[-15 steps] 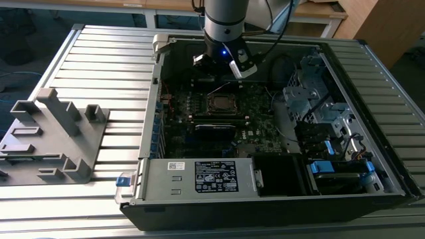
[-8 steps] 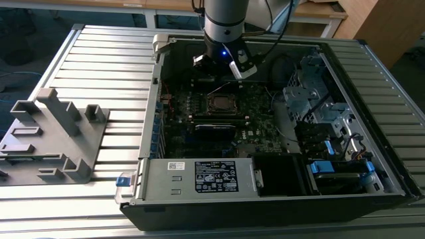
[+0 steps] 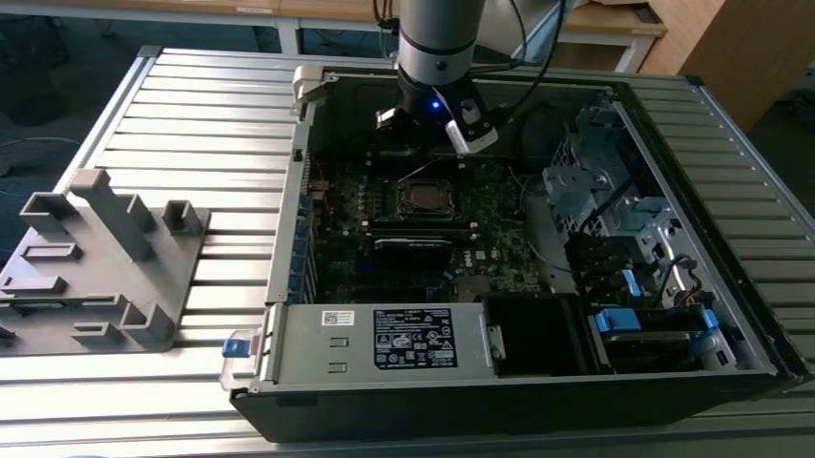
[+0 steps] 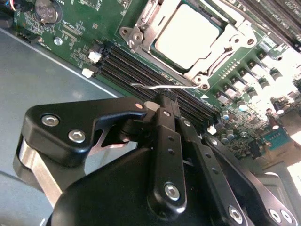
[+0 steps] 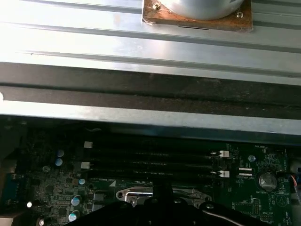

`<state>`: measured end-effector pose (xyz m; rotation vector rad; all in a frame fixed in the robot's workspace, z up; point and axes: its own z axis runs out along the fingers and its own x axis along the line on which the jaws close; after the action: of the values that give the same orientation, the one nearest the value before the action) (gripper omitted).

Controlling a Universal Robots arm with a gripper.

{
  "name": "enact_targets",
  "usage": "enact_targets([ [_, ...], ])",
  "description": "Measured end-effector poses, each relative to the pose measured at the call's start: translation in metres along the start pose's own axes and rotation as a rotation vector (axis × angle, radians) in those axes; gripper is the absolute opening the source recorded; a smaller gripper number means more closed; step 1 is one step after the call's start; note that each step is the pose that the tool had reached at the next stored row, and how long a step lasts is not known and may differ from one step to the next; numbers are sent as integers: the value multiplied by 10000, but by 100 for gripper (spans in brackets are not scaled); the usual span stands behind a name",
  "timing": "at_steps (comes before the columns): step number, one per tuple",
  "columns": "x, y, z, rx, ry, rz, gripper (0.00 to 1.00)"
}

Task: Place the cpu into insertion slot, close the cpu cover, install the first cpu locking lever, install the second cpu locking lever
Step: 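Install the first cpu locking lever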

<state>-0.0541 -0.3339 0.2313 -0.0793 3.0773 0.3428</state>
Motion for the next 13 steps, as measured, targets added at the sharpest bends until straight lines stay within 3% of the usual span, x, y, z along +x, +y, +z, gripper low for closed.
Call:
enact_targets([
  [13, -39, 4, 47, 0, -5, 1, 10],
])
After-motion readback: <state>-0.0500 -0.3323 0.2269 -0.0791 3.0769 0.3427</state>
